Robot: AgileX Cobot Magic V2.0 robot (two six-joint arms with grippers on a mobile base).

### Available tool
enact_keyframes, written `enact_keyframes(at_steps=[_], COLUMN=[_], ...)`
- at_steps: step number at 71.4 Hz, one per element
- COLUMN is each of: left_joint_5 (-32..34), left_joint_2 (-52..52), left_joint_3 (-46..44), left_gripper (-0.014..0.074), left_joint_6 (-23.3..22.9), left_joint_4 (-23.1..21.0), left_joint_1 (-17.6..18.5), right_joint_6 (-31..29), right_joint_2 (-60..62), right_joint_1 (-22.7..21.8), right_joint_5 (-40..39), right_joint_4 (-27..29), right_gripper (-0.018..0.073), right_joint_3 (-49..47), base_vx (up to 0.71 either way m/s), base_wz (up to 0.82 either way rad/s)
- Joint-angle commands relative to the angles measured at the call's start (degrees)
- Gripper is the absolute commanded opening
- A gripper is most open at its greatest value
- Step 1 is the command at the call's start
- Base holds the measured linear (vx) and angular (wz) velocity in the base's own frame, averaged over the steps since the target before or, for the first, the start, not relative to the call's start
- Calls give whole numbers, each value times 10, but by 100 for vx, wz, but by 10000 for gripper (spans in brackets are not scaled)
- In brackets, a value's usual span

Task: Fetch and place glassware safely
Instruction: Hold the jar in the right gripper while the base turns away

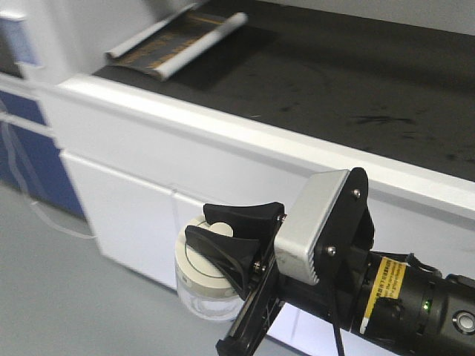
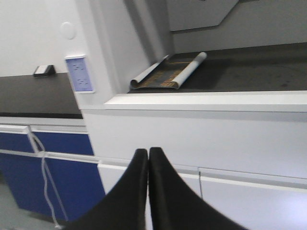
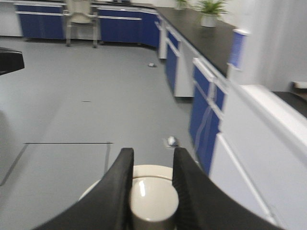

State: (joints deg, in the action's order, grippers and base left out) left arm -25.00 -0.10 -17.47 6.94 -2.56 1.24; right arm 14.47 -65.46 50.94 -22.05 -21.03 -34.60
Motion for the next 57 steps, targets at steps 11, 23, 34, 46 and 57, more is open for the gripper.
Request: enact_keyframes(at_steps=[11, 23, 34, 46, 57], left_joint_5=[37, 37, 37, 37, 37], left_joint_2=[7, 7, 7, 7, 7], left_joint_3=[-15, -15, -15, -15, -15], left_gripper=[-7, -7, -7, -7, -7], left_joint_6=[0, 0, 0, 0, 0], left_joint_4=[-5, -5, -5, -5, -5], left_joint_1=[2, 2, 2, 2, 2], right_joint_6=[-1, -1, -2, -2, -2], right_joint_2=[17, 17, 17, 17, 17], right_joint_1=[1, 1, 1, 1, 1], right_joint_5=[-57, -57, -57, -58, -58], right_joint_4=[4, 4, 4, 4, 4], right_gripper=[-3, -3, -3, -3, -3], right_joint_3=[-20, -20, -20, -20, -20], base_vx=[-18, -18, -18, -17, -15], base_wz=[70, 70, 70, 67, 66])
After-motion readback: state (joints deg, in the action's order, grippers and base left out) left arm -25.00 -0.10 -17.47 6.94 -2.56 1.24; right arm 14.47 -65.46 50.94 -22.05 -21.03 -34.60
